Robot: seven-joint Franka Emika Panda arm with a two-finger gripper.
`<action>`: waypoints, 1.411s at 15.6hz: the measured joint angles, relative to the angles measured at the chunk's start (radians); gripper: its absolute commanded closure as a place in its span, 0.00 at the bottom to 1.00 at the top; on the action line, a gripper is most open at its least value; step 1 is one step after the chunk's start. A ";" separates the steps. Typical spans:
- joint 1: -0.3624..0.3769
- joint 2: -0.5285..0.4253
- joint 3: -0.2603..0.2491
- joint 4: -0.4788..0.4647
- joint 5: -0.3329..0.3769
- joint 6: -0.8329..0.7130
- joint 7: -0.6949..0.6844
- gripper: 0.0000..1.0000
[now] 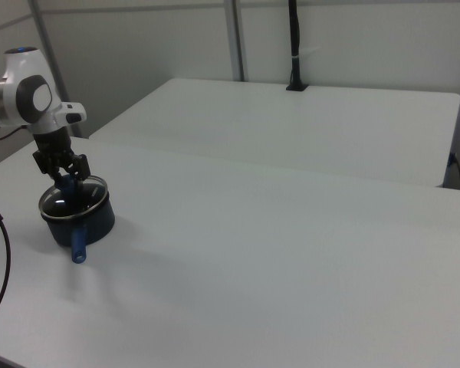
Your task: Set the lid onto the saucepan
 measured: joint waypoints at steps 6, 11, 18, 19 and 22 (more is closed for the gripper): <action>-0.002 0.001 -0.005 0.000 -0.015 0.011 0.001 0.00; -0.030 -0.056 -0.039 0.017 -0.027 -0.098 0.000 0.00; -0.275 -0.210 -0.064 0.016 -0.042 -0.251 -0.097 0.00; -0.303 -0.225 -0.064 0.015 -0.042 -0.266 -0.125 0.00; -0.346 -0.253 -0.065 0.015 -0.042 -0.280 -0.158 0.00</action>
